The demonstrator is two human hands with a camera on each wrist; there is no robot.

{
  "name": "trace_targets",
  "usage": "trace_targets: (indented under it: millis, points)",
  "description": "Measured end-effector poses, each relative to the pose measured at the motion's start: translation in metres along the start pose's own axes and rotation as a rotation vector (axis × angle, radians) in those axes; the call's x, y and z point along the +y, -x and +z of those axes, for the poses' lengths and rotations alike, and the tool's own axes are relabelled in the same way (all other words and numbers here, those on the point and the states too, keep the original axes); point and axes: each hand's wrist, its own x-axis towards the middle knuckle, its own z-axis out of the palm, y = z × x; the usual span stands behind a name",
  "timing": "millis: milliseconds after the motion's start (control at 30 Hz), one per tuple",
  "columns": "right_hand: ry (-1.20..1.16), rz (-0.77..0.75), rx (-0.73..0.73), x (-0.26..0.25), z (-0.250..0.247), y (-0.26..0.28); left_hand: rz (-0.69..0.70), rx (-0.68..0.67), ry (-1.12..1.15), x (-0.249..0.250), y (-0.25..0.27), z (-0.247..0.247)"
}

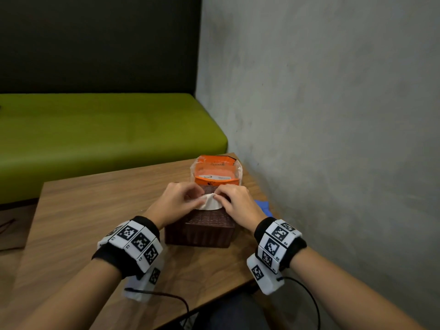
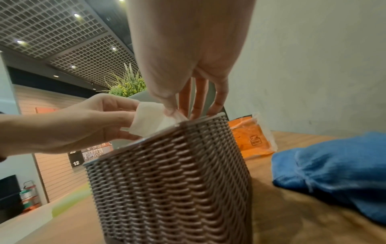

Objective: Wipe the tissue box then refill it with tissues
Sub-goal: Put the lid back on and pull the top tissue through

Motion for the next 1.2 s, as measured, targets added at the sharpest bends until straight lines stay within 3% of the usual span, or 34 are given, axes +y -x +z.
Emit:
trace_targets:
  millis: [133,267,433,600,700,1000,1200]
  points:
    - [-0.047,0.057,0.082,-0.001,0.003,0.0,-0.023,-0.018,-0.024,0.001,0.001,0.001]
    - [-0.031,0.107,0.105,-0.003,0.005,-0.002,-0.103,0.035,0.141,0.007,0.002,0.004]
    - [0.054,0.005,0.047,-0.006,0.007,0.003,-0.119,0.114,0.015,0.006,0.002,0.014]
    - [0.018,0.1,-0.031,0.005,-0.002,0.0,-0.175,0.059,-0.067,-0.002,0.001,0.011]
    - [0.065,0.077,-0.061,0.007,-0.001,0.001,-0.145,0.093,-0.047,0.002,0.003,0.007]
    - [0.015,0.073,0.042,0.008,0.006,0.005,-0.086,0.257,0.07,0.0,0.008,0.003]
    - [0.011,0.073,0.046,0.005,0.009,0.006,-0.125,0.297,0.119,0.0,0.01,0.004]
